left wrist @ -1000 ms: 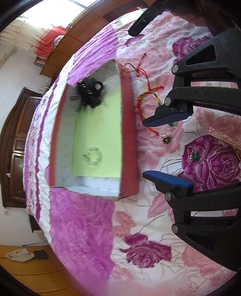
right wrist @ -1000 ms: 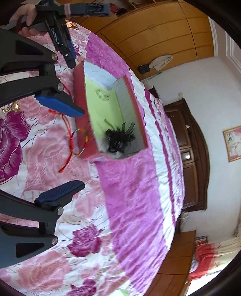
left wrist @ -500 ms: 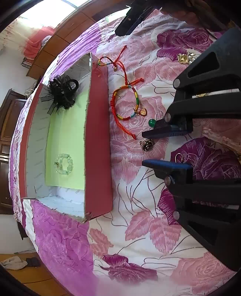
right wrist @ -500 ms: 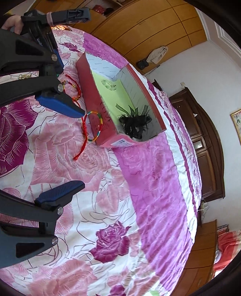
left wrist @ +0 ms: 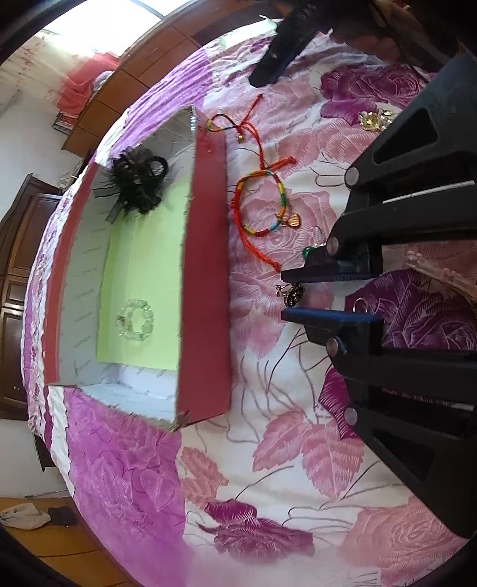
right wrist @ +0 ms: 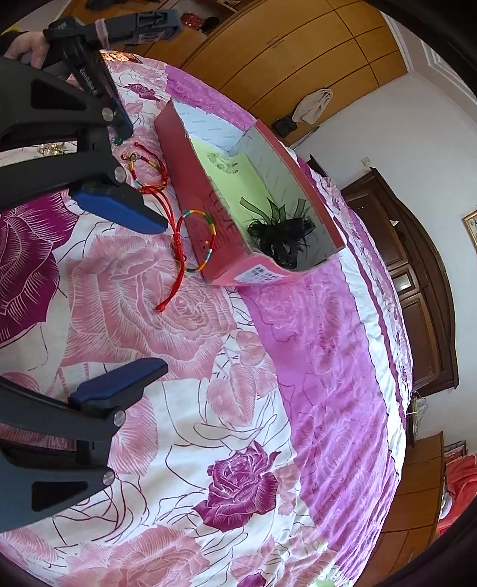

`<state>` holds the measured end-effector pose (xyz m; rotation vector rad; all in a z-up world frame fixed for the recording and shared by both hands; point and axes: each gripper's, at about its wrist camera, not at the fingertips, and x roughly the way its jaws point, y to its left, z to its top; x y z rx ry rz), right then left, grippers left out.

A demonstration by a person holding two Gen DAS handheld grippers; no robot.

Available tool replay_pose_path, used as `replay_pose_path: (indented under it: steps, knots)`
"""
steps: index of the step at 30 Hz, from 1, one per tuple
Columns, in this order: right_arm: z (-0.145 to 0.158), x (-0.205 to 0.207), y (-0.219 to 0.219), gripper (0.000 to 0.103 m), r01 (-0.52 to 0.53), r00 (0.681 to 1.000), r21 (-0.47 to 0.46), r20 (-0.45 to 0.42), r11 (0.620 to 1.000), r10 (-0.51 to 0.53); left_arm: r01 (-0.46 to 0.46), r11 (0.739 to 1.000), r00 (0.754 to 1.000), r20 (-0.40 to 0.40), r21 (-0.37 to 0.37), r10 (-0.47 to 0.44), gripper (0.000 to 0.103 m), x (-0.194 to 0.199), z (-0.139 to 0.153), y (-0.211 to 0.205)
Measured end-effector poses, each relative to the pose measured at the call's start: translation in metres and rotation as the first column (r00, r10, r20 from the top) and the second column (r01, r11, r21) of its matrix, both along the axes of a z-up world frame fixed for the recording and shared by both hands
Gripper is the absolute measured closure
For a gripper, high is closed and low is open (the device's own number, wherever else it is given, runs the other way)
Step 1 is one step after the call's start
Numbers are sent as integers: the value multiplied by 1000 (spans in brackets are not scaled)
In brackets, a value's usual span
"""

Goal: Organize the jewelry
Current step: 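Grasp the dark pendant with the left tool while the right tool reaches the rainbow string bracelet, then grasp the rainbow string bracelet with the right tool while the left tool carries the pendant to the box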

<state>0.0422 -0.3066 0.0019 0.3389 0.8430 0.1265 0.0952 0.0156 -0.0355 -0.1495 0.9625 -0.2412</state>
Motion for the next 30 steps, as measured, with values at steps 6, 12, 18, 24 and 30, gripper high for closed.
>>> replay_pose_path:
  steps: [6,12,18,24,30]
  knots:
    - [0,16,16,33,-51,999,-39,-16,998,51,-11,1000,1000,-1,-20,11,98,1,2,8]
    - [-5,45,37,48,-96,995,-108,-25,989,93,-15,999,1000,6,-32,15,98,0,4,11]
    - [-20,54,38,94,-108,992,-104,-70,989,101,-30,999,999,33,-43,32,98,-3,14,19]
    - [-10,40,40,98,-130,991,-95,-22,987,128,-34,998,997,68,-48,37,98,-7,26,19]
    - [12,16,43,100,-141,987,-94,65,985,148,-39,998,993,109,-49,44,98,-13,40,21]
